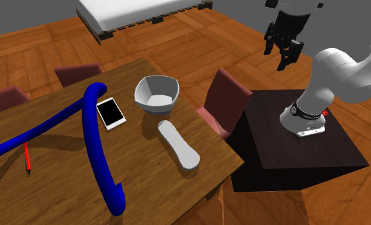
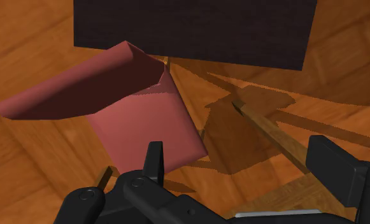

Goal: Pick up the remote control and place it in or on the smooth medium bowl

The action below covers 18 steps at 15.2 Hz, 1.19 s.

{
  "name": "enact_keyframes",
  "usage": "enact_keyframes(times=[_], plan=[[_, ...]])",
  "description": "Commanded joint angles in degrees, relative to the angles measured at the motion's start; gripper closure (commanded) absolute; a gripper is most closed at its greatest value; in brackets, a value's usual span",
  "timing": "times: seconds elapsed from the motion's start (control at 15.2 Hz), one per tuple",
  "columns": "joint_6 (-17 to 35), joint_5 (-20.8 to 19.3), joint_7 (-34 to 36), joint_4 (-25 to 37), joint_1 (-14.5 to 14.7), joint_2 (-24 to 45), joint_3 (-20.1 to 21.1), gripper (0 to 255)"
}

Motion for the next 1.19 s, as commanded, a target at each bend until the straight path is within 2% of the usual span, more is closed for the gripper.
enact_keyframes(times=[0.0, 0.59, 0.86, 1.12], plan=[[0.0, 0.0, 0.0, 0.0, 0.0, 0.0, 0.0, 0], [11.6, 7.3, 22.3, 2.7, -1.0, 12.6, 11.1, 0], [16.5, 8.2, 32.1, 6.4, -2.1, 20.3, 15.3, 0], [20.6, 7.4, 42.0, 11.5, -3.3, 28.8, 19.0, 0]])
